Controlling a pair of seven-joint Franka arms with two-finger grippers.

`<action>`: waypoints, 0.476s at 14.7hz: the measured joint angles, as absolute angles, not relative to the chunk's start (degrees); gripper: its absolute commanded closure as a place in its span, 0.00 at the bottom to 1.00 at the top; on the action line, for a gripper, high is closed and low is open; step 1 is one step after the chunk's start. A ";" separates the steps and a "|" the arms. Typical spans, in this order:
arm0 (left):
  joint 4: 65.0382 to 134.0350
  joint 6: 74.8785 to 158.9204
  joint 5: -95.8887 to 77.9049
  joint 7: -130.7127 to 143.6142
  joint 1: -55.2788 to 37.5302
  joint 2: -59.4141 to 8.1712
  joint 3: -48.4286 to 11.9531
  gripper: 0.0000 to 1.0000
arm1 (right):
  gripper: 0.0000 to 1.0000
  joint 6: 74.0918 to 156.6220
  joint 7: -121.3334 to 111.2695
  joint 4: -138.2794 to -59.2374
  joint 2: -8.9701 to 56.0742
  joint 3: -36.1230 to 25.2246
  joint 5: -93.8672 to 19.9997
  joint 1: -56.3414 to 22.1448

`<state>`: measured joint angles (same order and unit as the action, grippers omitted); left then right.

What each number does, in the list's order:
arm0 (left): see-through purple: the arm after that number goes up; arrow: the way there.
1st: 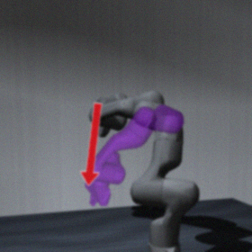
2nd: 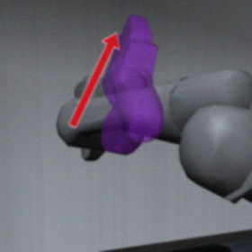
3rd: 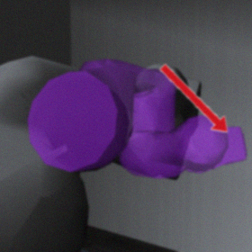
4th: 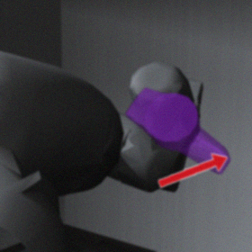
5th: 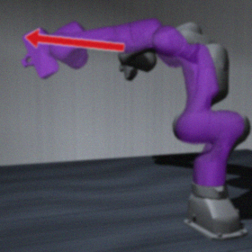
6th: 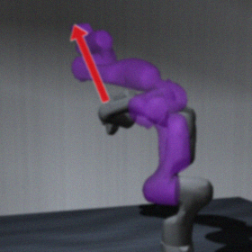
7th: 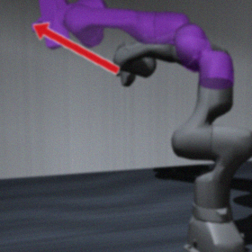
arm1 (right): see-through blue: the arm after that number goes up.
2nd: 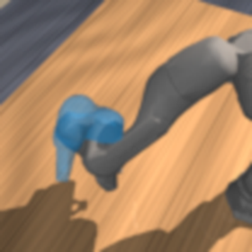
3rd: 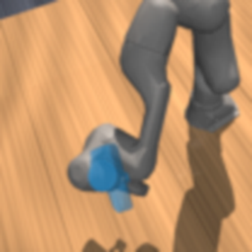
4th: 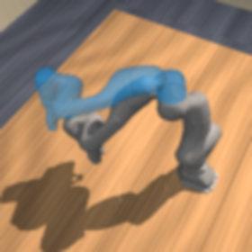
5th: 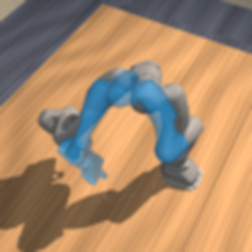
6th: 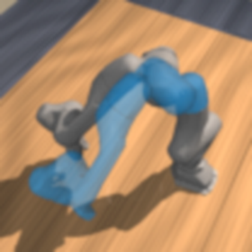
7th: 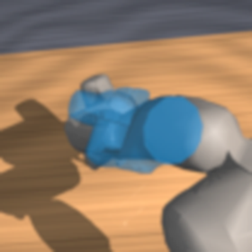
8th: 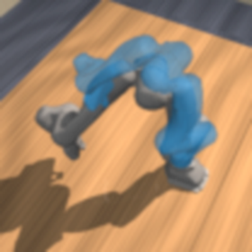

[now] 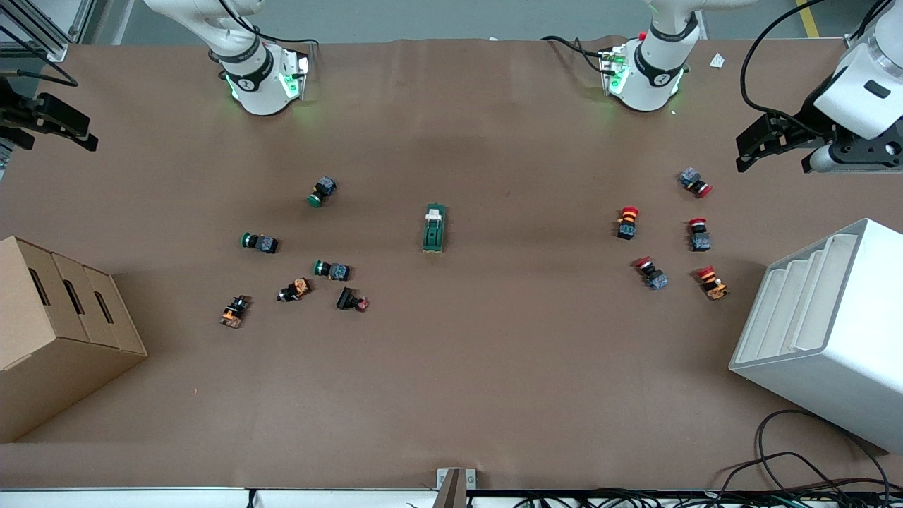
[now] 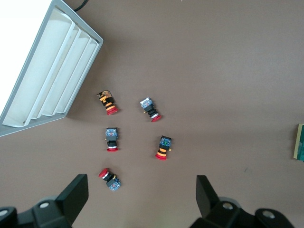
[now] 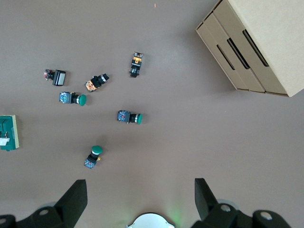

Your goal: Close load switch with both arms

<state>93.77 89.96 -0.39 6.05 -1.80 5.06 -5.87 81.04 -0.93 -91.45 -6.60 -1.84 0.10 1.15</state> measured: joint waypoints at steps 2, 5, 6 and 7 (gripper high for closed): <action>93.77 89.96 -0.39 6.05 -1.80 5.05 -5.87 0.00 | 0.00 81.04 -0.93 -91.45 -6.60 -1.84 0.10 1.15; 93.76 89.96 -0.39 6.05 -1.80 4.95 -5.89 0.00 | 0.00 81.04 -0.93 -91.45 -6.60 -1.84 0.10 1.15; 93.69 89.96 -0.39 6.05 -1.84 4.74 -5.95 0.00 | 0.00 81.04 -0.93 -91.45 -6.60 -1.84 0.10 1.15; 93.40 89.96 -0.40 6.05 -1.97 4.30 -6.10 0.00 | 0.00 81.04 -0.93 -91.45 -6.60 -1.84 0.10 1.15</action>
